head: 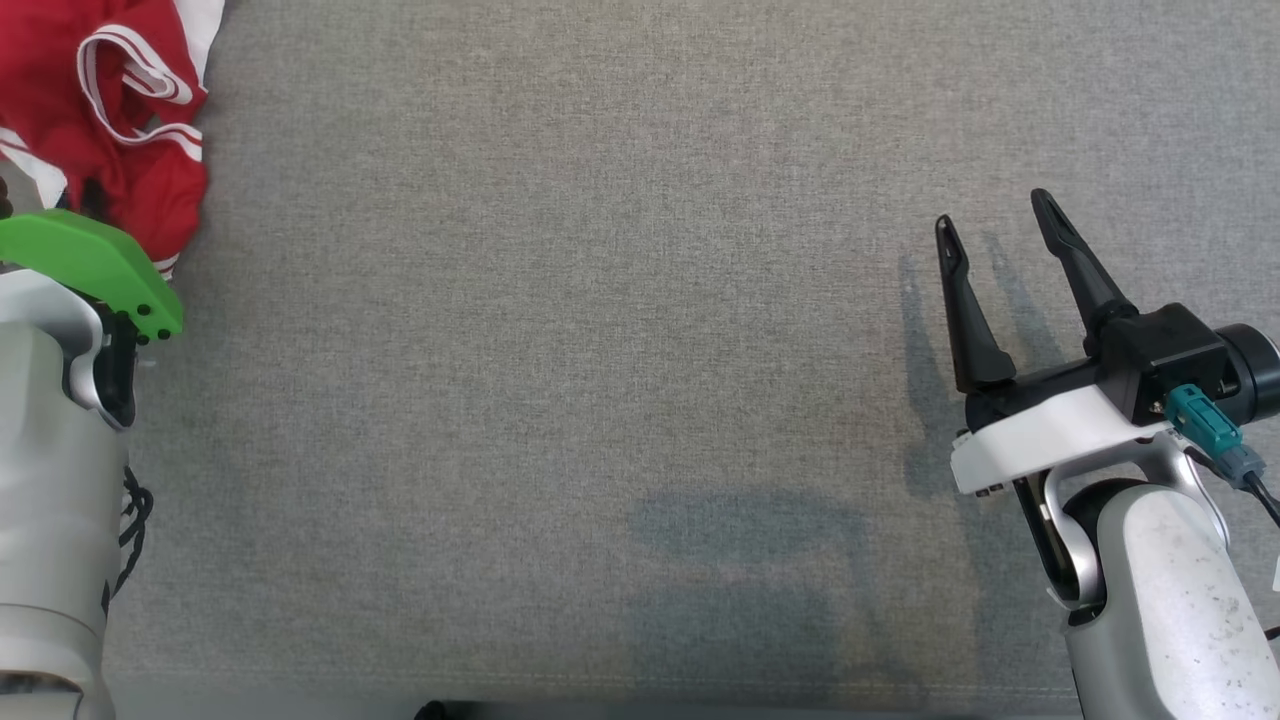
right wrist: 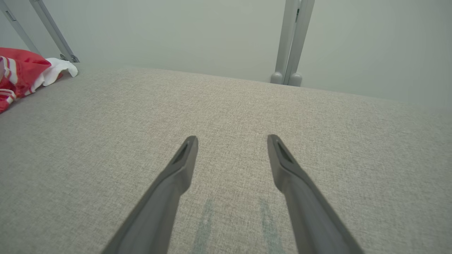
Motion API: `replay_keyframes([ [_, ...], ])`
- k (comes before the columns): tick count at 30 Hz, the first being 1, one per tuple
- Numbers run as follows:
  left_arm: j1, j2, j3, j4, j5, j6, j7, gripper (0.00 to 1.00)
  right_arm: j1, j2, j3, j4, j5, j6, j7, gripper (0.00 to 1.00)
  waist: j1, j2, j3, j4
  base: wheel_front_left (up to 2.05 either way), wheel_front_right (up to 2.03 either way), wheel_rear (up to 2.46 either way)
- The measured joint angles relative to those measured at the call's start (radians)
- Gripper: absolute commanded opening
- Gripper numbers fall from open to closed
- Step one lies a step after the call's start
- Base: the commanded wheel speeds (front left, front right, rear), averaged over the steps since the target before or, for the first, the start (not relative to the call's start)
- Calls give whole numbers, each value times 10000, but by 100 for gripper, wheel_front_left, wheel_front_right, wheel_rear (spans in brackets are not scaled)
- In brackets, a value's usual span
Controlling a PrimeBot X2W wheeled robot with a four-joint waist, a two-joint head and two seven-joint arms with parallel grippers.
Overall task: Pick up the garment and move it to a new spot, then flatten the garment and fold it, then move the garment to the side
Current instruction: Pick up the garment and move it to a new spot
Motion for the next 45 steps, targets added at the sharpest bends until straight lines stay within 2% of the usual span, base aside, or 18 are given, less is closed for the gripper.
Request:
replay_keyframes([
  [7, -396, 15, -268, 155, 125, -336, -606, 0, 11, 15, -10, 219, 36, -2, -115, 100, 0, -1, -362, -2, 0, 0, 0],
  [17, -1195, 362, -855, -268, 474, -757, -1104, 0, 219, 67, -19, 869, 322, 0, -548, 100, 0, -3, -1410, -41, 0, 0, 0],
  [31, -1403, 445, -1816, -1536, 769, -968, -548, 0, 878, 77, -67, 1831, 1216, 0, -1156, 100, -1, -3, -3142, -260, 0, 0, 0],
  [36, -1277, 232, -2098, -2410, 625, -980, -192, 0, 1085, 79, 4, 2071, 1415, 0, -1302, 100, -1, -3, -3726, -443, 0, 0, 0],
  [40, -736, -167, -2205, -3137, 330, -1001, 107, 0, 1272, 81, 25, 2205, 1498, 0, -1342, 100, -1, -3, -4058, -681, 0, 0, 0],
  [45, 121, -1001, -2420, -4025, 134, -625, 251, 0, 1352, 82, 52, 2263, 1524, 0, -1386, 100, -1, -3, -4275, -1059, 0, 0, 0],
])
